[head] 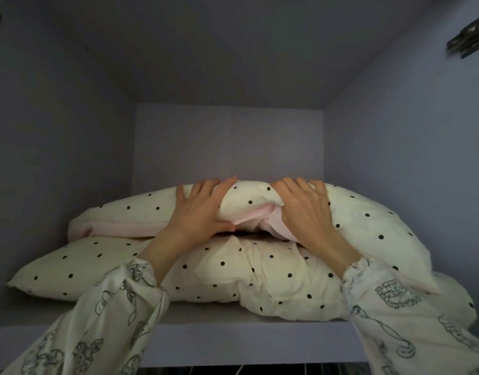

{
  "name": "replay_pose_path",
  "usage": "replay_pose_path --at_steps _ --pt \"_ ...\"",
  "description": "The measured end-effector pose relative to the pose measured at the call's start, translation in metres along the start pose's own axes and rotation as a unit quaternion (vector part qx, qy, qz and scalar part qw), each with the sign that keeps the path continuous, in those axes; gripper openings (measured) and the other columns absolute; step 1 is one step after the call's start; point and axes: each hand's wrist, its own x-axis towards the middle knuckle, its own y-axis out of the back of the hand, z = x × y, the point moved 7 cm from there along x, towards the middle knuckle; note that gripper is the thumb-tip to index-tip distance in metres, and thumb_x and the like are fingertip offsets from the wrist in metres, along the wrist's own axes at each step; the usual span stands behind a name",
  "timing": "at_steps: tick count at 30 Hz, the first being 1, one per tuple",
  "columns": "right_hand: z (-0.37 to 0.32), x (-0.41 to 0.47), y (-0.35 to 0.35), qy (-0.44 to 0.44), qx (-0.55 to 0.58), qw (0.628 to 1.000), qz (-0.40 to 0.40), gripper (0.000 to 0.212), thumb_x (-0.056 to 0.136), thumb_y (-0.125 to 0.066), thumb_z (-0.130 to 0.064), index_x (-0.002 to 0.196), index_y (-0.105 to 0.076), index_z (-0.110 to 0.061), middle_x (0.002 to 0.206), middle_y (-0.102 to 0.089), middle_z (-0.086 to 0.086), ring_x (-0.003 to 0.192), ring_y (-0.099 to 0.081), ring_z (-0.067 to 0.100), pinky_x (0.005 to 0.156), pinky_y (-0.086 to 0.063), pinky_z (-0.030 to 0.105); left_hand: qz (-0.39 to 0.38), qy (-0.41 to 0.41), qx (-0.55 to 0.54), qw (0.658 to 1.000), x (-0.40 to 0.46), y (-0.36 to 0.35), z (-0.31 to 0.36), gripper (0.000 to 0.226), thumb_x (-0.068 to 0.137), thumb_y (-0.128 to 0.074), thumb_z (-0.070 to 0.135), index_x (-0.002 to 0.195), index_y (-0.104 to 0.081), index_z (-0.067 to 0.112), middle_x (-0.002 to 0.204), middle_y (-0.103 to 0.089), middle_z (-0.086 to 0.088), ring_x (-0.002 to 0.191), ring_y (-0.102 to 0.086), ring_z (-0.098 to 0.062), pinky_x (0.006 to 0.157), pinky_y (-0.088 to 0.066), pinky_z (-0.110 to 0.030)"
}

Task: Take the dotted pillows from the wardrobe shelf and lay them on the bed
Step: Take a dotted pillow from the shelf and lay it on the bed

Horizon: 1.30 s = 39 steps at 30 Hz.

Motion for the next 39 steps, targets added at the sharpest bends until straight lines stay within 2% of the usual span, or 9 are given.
replay_pose_path --at_steps 2,6,11,15,20,27,30,35,39 --pt "0.003 0.000 0.006 -0.011 0.009 0.999 0.029 0.039 0.056 -0.057 0.007 0.089 -0.064 -0.013 0.074 -0.063 0.002 0.066 -0.059 0.025 0.068 -0.048 0.040 0.020 0.002 0.041 0.999 0.003 0.006 0.003 0.091 0.068 -0.068 0.052 0.141 -0.016 0.038 0.134 -0.039 0.003 0.125 -0.036 -0.021 0.106 -0.021 -0.059" --pt "0.006 0.004 0.011 -0.018 0.006 0.997 0.071 0.038 0.055 -0.059 0.007 0.087 -0.065 -0.013 0.074 -0.064 0.001 0.065 -0.059 0.025 0.068 -0.048 0.038 0.087 0.032 0.099 0.991 0.007 0.015 0.013 0.062 0.076 -0.063 0.029 0.132 -0.036 0.030 0.118 -0.048 -0.007 0.107 -0.045 -0.029 0.092 -0.034 -0.050" --pt "0.018 0.013 0.023 -0.045 0.017 0.989 0.140 0.035 0.062 -0.058 0.008 0.090 -0.065 -0.013 0.078 -0.066 0.001 0.067 -0.059 0.026 0.068 -0.044 0.036 0.202 0.019 0.121 0.972 0.015 0.040 0.034 0.060 0.062 -0.074 0.004 0.117 -0.054 0.020 0.099 -0.056 -0.016 0.090 -0.053 -0.036 0.080 -0.040 -0.052" --pt "0.032 0.025 0.046 -0.068 0.025 0.975 0.209 0.035 0.064 -0.062 0.008 0.093 -0.064 -0.012 0.083 -0.067 0.001 0.072 -0.059 0.025 0.072 -0.033 0.035 0.295 -0.011 0.128 0.947 0.020 0.076 0.054 0.063 0.051 -0.082 0.005 0.109 -0.058 0.017 0.095 -0.060 -0.018 0.085 -0.057 -0.037 0.076 -0.044 -0.052" --pt "0.030 0.034 0.087 -0.050 0.023 0.966 0.253 0.031 0.067 -0.066 0.000 0.095 -0.065 -0.011 0.090 -0.069 0.001 0.080 -0.062 0.024 0.076 -0.036 0.037 0.364 -0.028 0.139 0.921 0.004 0.122 0.070 0.051 0.057 -0.078 0.016 0.105 -0.060 0.018 0.097 -0.062 -0.018 0.086 -0.060 -0.035 0.077 -0.043 -0.051" --pt "0.011 0.018 0.163 -0.058 0.015 0.963 0.262 0.027 0.072 -0.060 0.000 0.096 -0.065 -0.011 0.092 -0.068 0.002 0.081 -0.062 0.024 0.075 -0.035 0.036 0.383 -0.056 0.133 0.912 -0.048 0.179 0.097 0.047 0.059 -0.076 0.013 0.103 -0.060 0.019 0.097 -0.063 -0.016 0.084 -0.061 -0.034 0.078 -0.043 -0.051" --pt "0.002 -0.002 0.189 -0.059 0.005 0.969 0.241 0.023 0.075 -0.056 -0.004 0.095 -0.065 -0.011 0.092 -0.068 0.002 0.080 -0.062 0.026 0.075 -0.035 0.036 0.365 -0.065 0.118 0.921 -0.076 0.186 0.110 0.051 0.057 -0.071 0.007 0.105 -0.058 0.019 0.099 -0.063 -0.017 0.085 -0.060 -0.034 0.079 -0.043 -0.050" --pt "-0.011 -0.020 0.222 -0.042 -0.004 0.980 0.193 0.020 0.075 -0.054 -0.010 0.092 -0.065 -0.011 0.088 -0.067 0.002 0.077 -0.061 0.025 0.072 -0.034 0.034 0.331 -0.059 0.125 0.933 -0.110 0.196 0.122 0.063 0.052 -0.078 0.009 0.106 -0.047 0.022 0.098 -0.063 -0.014 0.084 -0.060 -0.032 0.076 -0.044 -0.048" --pt "-0.019 -0.046 0.226 -0.002 -0.002 0.988 0.152 0.020 0.080 -0.049 -0.017 0.090 -0.065 -0.009 0.087 -0.067 0.004 0.076 -0.061 0.025 0.070 -0.037 0.035 0.279 -0.048 0.119 0.952 -0.135 0.183 0.128 0.059 0.051 -0.077 0.007 0.105 -0.057 0.020 0.097 -0.062 -0.014 0.083 -0.059 -0.032 0.074 -0.044 -0.047"
